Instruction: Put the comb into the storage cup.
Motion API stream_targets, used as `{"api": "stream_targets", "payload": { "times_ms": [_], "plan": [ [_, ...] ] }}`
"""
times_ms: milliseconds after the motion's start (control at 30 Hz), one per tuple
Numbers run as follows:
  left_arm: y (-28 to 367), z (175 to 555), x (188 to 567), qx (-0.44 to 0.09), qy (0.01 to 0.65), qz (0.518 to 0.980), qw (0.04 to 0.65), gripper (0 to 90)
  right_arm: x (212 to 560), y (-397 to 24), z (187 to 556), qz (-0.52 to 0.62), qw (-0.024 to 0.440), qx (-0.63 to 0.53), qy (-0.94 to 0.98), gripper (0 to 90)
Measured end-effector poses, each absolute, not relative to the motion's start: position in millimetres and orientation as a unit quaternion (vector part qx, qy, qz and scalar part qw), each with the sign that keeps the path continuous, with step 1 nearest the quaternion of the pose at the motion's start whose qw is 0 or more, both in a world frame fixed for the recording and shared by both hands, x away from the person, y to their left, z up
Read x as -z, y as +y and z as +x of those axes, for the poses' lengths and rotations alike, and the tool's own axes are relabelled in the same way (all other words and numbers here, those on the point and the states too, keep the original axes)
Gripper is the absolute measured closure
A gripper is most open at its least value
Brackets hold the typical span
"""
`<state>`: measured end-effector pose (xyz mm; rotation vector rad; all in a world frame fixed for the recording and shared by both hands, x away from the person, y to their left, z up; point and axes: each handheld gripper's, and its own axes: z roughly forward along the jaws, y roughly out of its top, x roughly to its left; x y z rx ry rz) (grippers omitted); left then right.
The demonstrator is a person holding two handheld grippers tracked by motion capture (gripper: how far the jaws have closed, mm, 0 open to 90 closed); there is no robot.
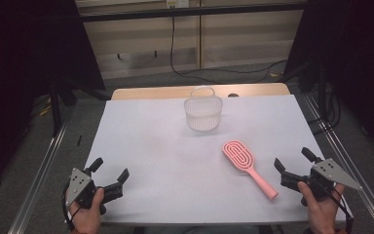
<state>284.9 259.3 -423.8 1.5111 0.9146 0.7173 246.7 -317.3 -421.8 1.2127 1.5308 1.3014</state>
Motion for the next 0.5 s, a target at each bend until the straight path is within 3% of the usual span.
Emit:
{"api": "stream_targets", "payload": {
  "times_ms": [500],
  "plan": [
    [260.1, 284.5, 423.3, -0.304, 0.389, 0.65, 0.577, 2.0, 419.5, -315.7, 246.1, 0.455, 0.35, -0.535, 0.62, 3.0]
  ]
}}
